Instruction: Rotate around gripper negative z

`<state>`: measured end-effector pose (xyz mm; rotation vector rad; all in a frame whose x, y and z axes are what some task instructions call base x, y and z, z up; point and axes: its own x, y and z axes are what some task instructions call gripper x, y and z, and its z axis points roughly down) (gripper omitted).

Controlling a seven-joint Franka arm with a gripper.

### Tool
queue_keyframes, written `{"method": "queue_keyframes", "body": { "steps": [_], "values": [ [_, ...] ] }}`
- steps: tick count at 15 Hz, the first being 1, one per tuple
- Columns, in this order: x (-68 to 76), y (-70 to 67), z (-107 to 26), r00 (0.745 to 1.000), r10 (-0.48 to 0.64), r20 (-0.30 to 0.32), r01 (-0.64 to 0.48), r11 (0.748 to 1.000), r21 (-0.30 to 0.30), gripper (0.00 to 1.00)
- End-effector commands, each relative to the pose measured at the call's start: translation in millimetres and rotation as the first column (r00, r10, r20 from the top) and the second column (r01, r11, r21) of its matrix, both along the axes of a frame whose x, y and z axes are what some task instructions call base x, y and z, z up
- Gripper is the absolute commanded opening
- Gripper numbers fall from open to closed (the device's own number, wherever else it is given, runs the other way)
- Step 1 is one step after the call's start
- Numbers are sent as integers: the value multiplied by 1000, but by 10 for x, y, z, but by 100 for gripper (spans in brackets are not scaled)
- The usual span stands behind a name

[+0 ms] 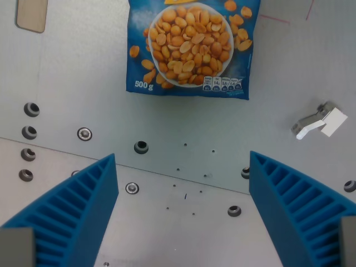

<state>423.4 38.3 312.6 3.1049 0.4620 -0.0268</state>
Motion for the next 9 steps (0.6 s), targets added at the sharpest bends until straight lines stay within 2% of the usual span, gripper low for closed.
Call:
{"method": "queue_keyframes", "body": {
  "steps": [1,9],
  "values": [
    [0,0,25,1000,13,6,-13,1000,1,100],
    [0,0,25,993,120,6,-120,993,2,100]
  ]
}}
